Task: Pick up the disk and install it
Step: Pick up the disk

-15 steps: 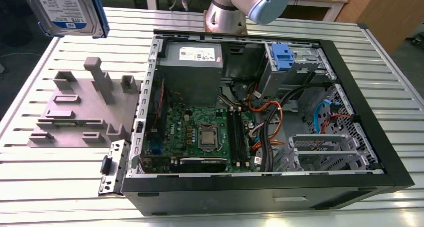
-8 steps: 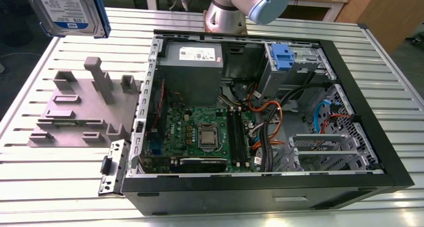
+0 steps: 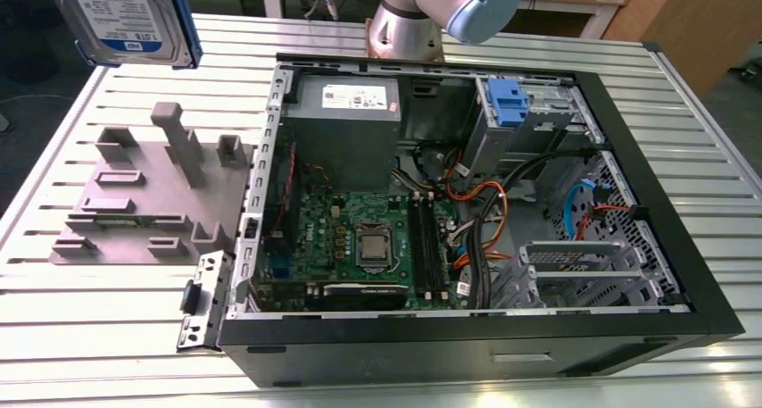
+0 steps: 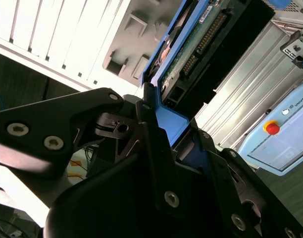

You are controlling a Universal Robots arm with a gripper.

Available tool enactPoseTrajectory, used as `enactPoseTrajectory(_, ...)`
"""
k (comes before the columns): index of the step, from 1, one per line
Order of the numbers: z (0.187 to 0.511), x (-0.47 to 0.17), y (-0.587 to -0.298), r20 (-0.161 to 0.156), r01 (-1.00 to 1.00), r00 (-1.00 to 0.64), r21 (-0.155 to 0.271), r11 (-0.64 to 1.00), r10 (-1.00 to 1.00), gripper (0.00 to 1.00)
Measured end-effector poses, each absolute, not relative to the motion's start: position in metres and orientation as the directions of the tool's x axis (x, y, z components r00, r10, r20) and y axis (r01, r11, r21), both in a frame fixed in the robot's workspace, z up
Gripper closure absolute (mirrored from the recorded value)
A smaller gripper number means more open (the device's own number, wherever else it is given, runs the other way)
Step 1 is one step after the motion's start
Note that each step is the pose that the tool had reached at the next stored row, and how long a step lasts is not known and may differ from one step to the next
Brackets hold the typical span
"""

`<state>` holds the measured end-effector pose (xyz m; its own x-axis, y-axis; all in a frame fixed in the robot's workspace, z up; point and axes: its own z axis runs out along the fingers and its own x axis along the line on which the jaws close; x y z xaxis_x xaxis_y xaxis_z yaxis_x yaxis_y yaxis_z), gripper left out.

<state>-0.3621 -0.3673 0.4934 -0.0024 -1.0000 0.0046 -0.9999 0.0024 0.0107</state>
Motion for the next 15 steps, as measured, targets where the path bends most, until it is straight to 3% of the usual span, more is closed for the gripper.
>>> enactPoseTrajectory(15, 0.4933, -0.3597, -0.3686, 0.005, -1.000, -0.002, 0.011, 0.002, -1.000, 0.64)
